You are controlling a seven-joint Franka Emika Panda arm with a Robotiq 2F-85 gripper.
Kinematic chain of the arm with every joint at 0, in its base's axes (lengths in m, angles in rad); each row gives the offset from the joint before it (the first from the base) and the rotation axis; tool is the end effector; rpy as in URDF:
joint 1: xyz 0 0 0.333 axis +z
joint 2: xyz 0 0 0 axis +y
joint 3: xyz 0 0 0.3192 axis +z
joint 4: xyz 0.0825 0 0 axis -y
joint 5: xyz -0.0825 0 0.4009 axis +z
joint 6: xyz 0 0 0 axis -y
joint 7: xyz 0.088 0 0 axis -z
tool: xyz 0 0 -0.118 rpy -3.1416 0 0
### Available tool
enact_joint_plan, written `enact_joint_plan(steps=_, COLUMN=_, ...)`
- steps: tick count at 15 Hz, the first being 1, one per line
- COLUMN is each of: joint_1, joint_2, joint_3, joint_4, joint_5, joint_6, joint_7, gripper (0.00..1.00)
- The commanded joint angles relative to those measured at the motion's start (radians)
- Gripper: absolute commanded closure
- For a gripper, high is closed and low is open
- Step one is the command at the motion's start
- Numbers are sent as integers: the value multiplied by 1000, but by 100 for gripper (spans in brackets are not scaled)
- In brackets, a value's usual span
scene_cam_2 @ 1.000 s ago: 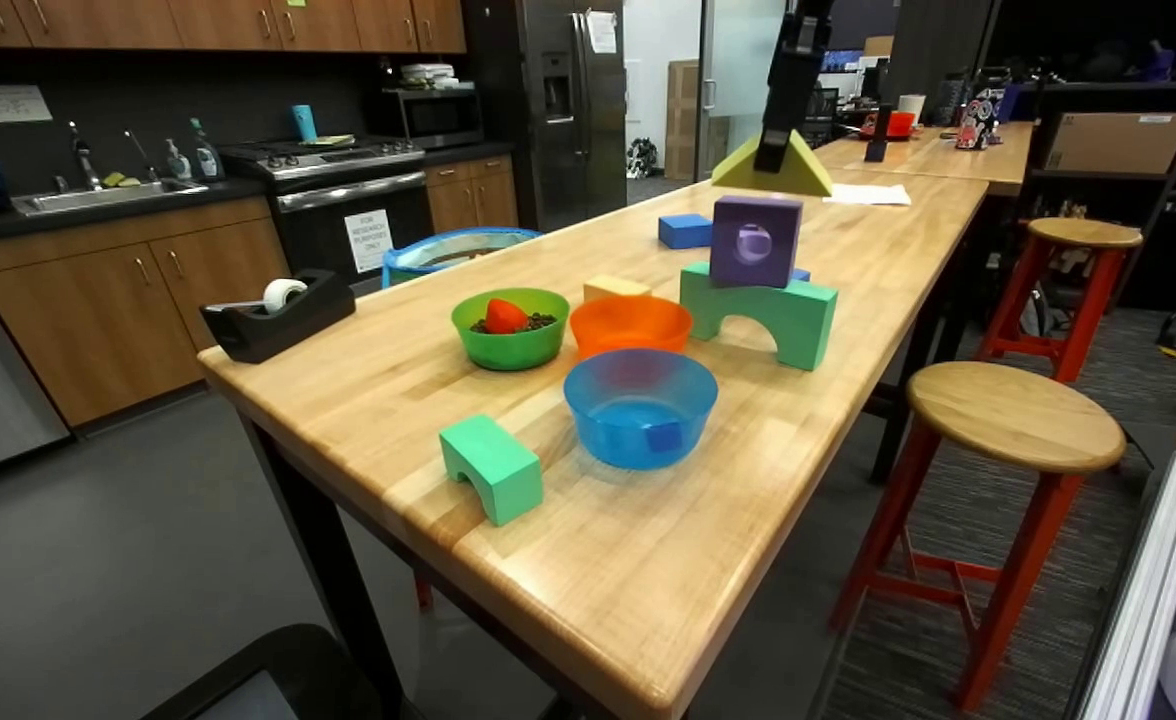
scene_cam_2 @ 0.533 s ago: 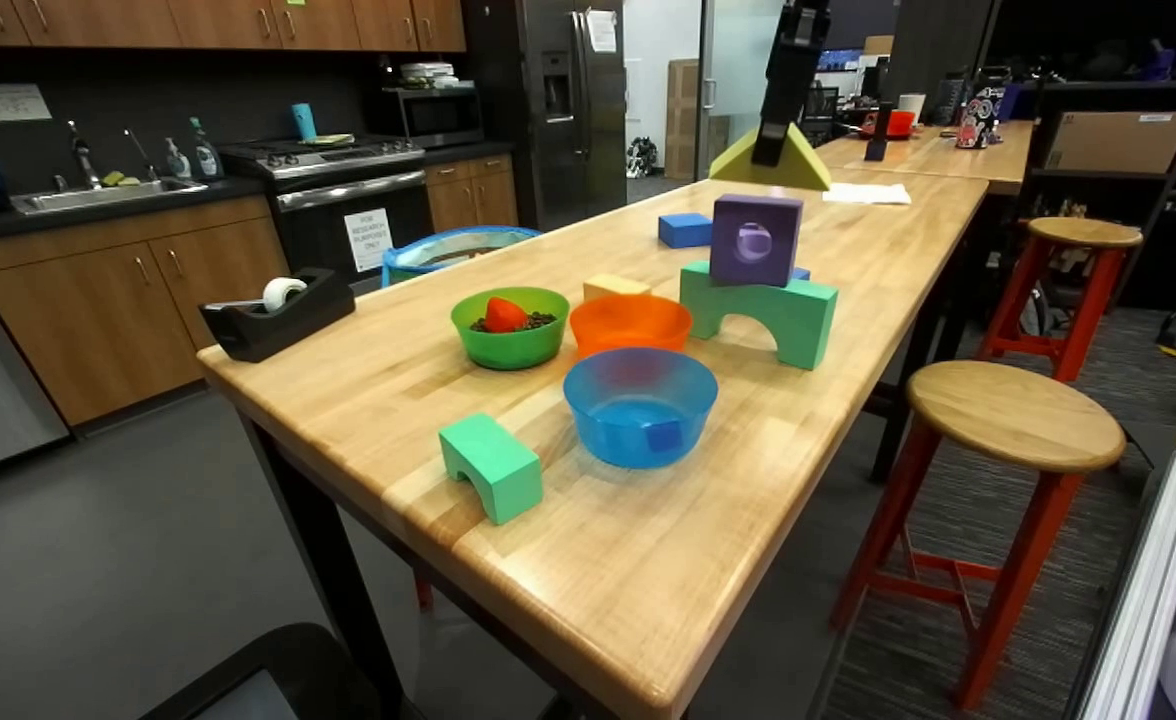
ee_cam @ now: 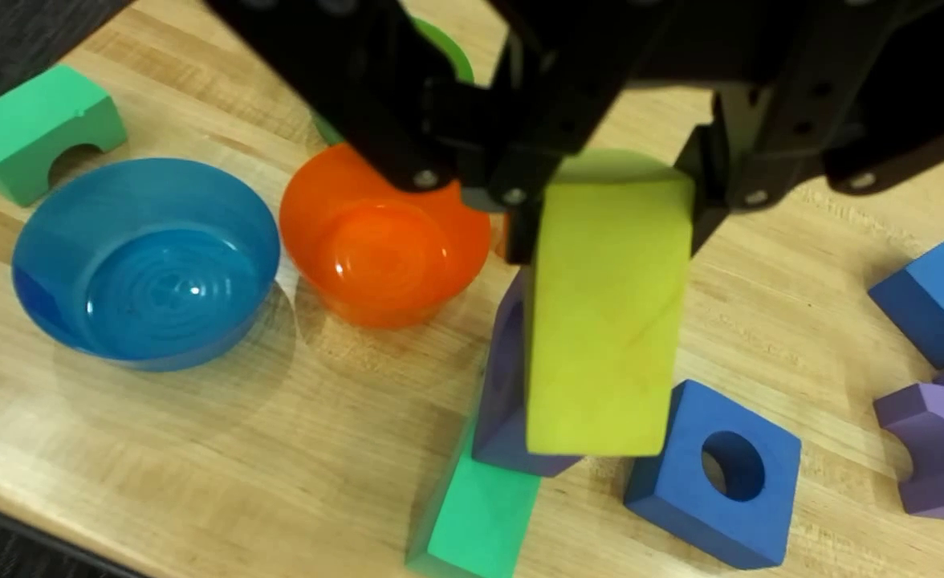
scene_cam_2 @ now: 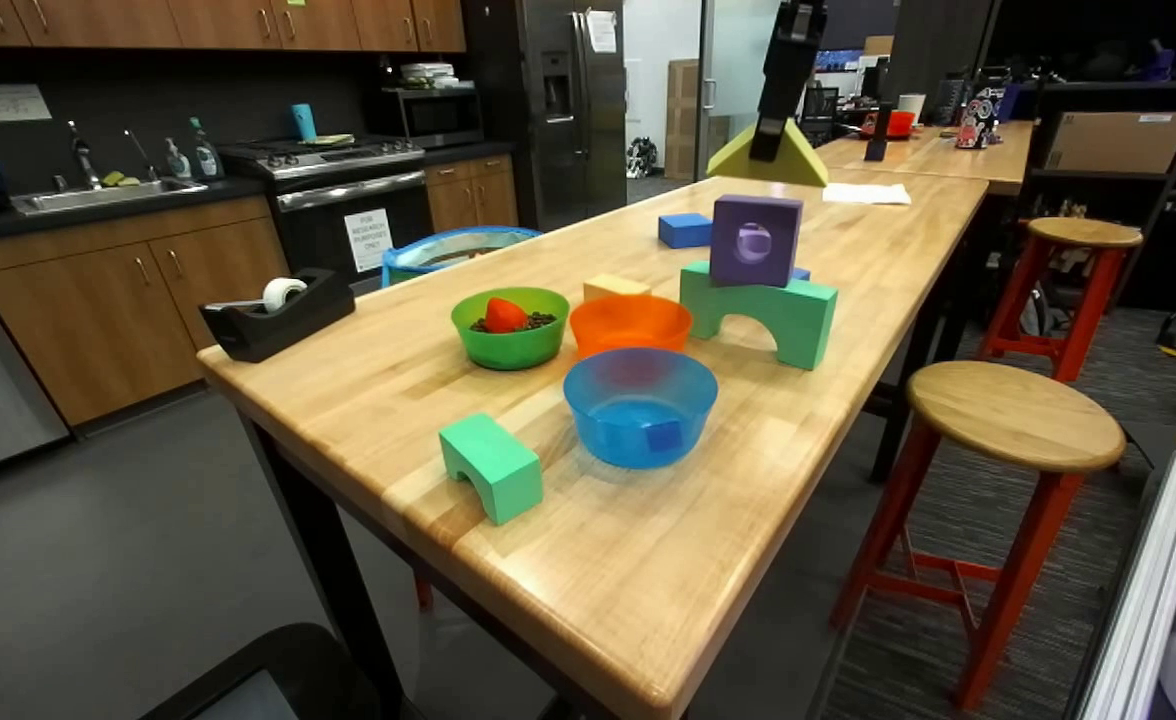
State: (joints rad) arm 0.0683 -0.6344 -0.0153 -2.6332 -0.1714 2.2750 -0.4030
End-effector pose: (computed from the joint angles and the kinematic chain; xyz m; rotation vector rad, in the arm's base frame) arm 0.3931 0.0153 0.4585 2.8269 0.7986 0.3673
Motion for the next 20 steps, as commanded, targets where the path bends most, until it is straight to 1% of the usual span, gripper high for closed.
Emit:
enact_joint_plan(steps=1, joint_1=24, joint_2=39, joint_3=-33, joint_4=36, joint_5=12, joint_6=-16, joint_7=-25, gripper=84)
enact_joint_plan(steps=12, joint_1=47, joint_2=77, joint_3=-67, joint_4=67, joint_5=50, joint_6=-23, joint_7=-75, gripper=84)
enact_joint_plan(steps=20, joint_1=41, joint_2=87, joint_3=-102, joint_4=78, joint_5=80, joint_6=-27, joint_7=-109, gripper=84)
